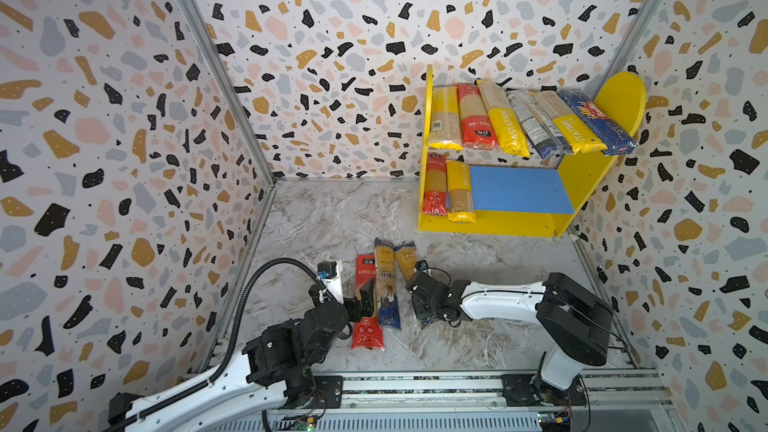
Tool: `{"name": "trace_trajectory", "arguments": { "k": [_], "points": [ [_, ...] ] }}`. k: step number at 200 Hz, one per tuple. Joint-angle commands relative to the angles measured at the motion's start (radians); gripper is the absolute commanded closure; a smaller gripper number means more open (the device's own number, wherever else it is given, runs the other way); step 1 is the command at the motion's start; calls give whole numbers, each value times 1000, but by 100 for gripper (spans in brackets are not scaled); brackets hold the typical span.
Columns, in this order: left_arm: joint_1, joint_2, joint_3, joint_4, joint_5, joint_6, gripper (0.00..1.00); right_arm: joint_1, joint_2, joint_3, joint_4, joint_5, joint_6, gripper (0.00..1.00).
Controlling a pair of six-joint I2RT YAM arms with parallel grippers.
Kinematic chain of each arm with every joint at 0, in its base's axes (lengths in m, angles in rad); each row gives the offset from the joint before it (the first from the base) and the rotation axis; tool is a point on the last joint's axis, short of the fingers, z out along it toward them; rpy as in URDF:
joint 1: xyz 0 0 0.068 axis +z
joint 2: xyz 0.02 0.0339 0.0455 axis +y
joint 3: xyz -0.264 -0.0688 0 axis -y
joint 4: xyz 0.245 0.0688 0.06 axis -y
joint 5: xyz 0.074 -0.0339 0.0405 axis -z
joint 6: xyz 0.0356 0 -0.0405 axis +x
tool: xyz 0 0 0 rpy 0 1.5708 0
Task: Place and organize the pasta boxes and bags onto the shelf
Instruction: 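Grasp the blue-labelled SPAGHETTI 4 bag with the right gripper and lift it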
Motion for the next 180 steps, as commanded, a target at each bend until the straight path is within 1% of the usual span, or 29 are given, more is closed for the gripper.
{"name": "trace_trajectory", "arguments": {
  "k": [1, 24, 61, 90, 110, 146, 180],
  "points": [
    [-4, 9, 44, 10, -28, 5, 0, -42, -43, -129, 47, -170, -23, 71],
    [-4, 16, 50, 11, -28, 5, 0, -80, -154, -221, 139, -269, -24, 78],
    [-3, 36, 57, 22, -32, 9, 0, -112, -310, -298, 193, -343, -21, 79],
    [-3, 71, 73, 36, -28, 11, 0, -181, -449, -401, 289, -453, 11, 80],
    [-3, 95, 80, 50, -24, 13, 0, -225, -550, -459, 324, -517, 32, 81],
    [-3, 130, 93, 76, -24, 20, 0, -265, -701, -500, 276, -562, 40, 81],
    [-3, 146, 127, 63, -53, 37, 0, -291, -834, -500, 170, -575, 31, 81]
  ]
}}
